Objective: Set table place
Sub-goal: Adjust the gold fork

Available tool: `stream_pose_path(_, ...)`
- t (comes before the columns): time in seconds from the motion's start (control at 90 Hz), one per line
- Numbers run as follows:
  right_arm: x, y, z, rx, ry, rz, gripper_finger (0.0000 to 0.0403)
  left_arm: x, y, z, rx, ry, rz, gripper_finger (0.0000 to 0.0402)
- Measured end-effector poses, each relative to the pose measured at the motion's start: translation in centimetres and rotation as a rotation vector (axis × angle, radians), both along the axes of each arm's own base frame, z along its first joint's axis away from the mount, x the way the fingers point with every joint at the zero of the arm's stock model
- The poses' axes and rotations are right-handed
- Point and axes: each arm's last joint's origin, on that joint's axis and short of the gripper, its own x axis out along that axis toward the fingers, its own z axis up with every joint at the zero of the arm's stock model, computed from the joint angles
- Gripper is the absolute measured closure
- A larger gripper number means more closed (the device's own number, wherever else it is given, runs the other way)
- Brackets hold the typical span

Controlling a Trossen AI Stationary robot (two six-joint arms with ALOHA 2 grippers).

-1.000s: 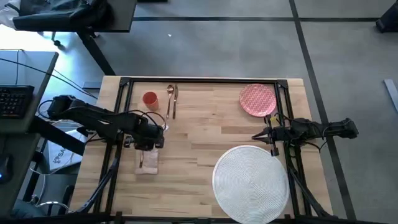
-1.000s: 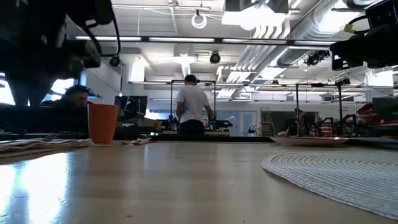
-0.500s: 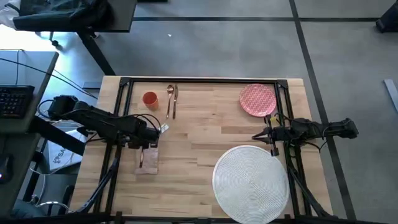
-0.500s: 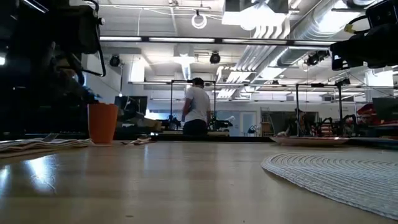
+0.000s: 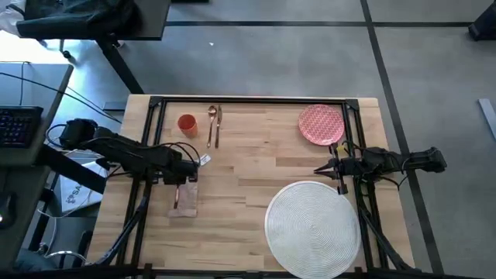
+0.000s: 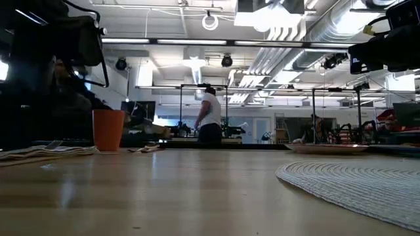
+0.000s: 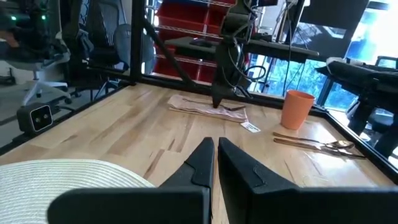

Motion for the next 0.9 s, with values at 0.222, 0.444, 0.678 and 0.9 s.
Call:
stream_pose_path(0.222, 0.0, 0.0, 0.0, 0.000, 0.000, 0.000, 0.0402, 0.2, -0.1, 0.5, -0.007, 0.002, -0.002, 0.0396)
stream_pose_path(0.444, 0.0, 0.0, 0.0, 0.000, 0.000, 0.000, 0.0402, 0.8, -0.2, 2.2, -0.016, 0.018, -0.042, 0.0399)
stream_pose_path(0.678, 0.0, 0.0, 0.0, 0.000, 0.000, 0.000, 0.0402, 3.7, -0.7, 6.9, -0.065, -0.152, -0.111, 0.0401)
stream_pose_path(0.9, 0.0, 0.0, 0.0, 0.000, 0.001, 0.000, 0.0402, 10.5, 0.3, 11.8, 0.079, -0.383, -0.130, 0.0401)
